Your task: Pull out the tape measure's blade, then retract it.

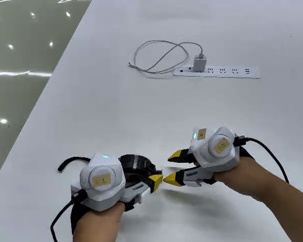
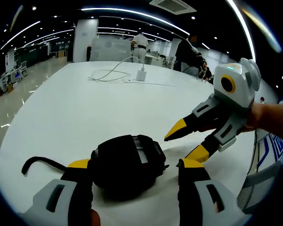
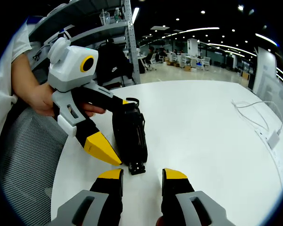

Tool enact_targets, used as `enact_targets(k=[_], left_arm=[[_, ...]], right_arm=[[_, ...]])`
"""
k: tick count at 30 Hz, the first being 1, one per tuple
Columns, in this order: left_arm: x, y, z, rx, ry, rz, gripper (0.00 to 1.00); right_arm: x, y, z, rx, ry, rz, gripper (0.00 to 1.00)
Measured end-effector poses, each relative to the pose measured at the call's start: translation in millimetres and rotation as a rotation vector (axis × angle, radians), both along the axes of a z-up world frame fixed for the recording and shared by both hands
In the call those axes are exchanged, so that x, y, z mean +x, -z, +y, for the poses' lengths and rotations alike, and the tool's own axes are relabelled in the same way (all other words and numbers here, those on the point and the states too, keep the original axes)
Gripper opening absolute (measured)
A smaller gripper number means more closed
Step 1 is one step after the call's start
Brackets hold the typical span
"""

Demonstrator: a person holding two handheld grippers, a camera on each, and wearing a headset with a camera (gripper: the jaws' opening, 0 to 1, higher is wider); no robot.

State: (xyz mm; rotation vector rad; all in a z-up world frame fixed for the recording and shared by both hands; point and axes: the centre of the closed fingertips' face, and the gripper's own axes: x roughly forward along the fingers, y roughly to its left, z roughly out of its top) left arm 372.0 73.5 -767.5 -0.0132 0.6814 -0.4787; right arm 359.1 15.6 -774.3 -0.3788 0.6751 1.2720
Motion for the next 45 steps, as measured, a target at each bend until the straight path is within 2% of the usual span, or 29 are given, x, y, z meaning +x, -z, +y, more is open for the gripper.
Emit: enact_targets(k=[12,16,21,22,23,24,26,29,31,37,45], left_arm=[[-1.2,-3.9,0.4,-0.008,0.034,-0.012,0.72],[-3.9,-12.3,3.6,-0.004,0.067,-0.043,0.73],[-5.3,-16.6,8.7,-0.005,0.086,-0.057,0.75],[-5.5,-16.2,9.1,0.005,0.091,-0.056,0.75],[-1.8,-19.2,15.8,0.056,0.086,-0.095,0.74],[-2.7,-20.7,14.3,0.049,0.091,-0.099,0.73],[-5.1,-20.1,11.2,0.011,0.092,-0.072,0.75],[-6.7,-21.0,10.5,0.027,0.107,-0.079,0.75],[-7.2,-22.7,9.1,0.015,0.111,-0.083,0.75],[-11.4,-24.7,9.0,0.026,0.135,-0.083,0.74],[-20.9,-34.5,17.4,0.032,0.180,-0.100,0.75]], right_arm=[[-3.4,-4.1,-6.9,-0.010,0.012,-0.009,0.30],[-5.0,-9.4,-13.6,-0.011,0.032,-0.014,0.31],[-9.5,-14.7,-16.3,-0.002,0.055,-0.019,0.33],[-10.7,-14.7,-16.4,-0.006,0.054,-0.024,0.33],[-12.1,-15.3,-15.9,-0.007,0.052,-0.026,0.32],[-12.6,-16.0,-15.7,-0.006,0.053,-0.028,0.33],[-13.0,-17.6,-16.0,-0.005,0.058,-0.032,0.33],[-14.3,-19.2,-15.9,-0.003,0.062,-0.035,0.33],[-14.9,-20.1,-16.4,-0.003,0.064,-0.037,0.33],[-18.5,-26.3,-21.5,0.009,0.089,-0.043,0.33],[-23.4,-38.1,-40.4,0.024,0.150,-0.065,0.39]])
